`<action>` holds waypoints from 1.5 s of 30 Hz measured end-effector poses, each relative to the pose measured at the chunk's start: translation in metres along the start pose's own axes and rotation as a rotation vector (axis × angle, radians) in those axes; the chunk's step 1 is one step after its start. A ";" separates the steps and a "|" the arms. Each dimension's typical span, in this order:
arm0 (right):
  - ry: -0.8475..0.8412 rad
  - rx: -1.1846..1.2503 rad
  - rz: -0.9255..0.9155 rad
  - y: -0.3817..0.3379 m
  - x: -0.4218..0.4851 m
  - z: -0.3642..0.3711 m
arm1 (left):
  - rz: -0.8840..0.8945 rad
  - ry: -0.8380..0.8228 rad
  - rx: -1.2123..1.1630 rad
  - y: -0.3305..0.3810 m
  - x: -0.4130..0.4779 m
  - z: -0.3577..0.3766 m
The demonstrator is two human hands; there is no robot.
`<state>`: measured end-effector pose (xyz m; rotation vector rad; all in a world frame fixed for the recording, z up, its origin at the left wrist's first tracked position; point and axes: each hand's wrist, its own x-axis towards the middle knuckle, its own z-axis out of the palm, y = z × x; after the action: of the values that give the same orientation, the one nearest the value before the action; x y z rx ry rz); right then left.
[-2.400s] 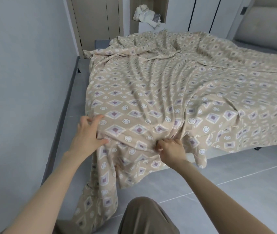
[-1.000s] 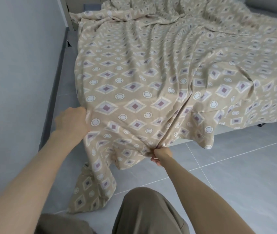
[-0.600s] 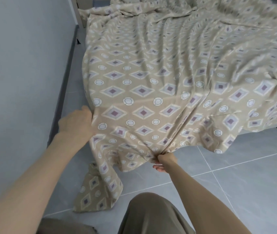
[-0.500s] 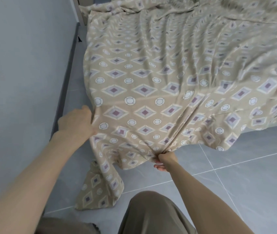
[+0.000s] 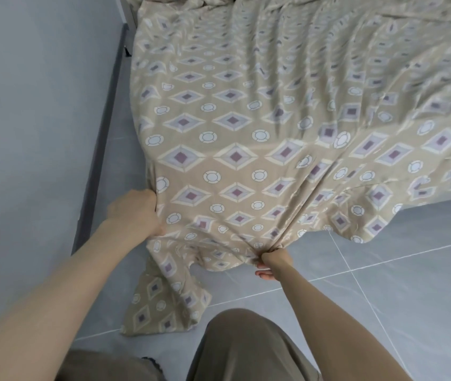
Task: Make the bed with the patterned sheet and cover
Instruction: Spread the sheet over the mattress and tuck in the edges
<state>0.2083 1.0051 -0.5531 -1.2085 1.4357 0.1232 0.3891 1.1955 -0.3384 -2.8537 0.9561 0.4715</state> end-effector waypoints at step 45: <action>0.220 -0.952 -1.053 -0.118 -0.153 0.067 | 0.201 0.414 -0.372 -0.015 -0.023 -0.059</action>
<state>0.3004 1.0855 -0.3890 -2.6854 0.7067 -0.0795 0.3959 1.2095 -0.2758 -3.2851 1.3578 0.0693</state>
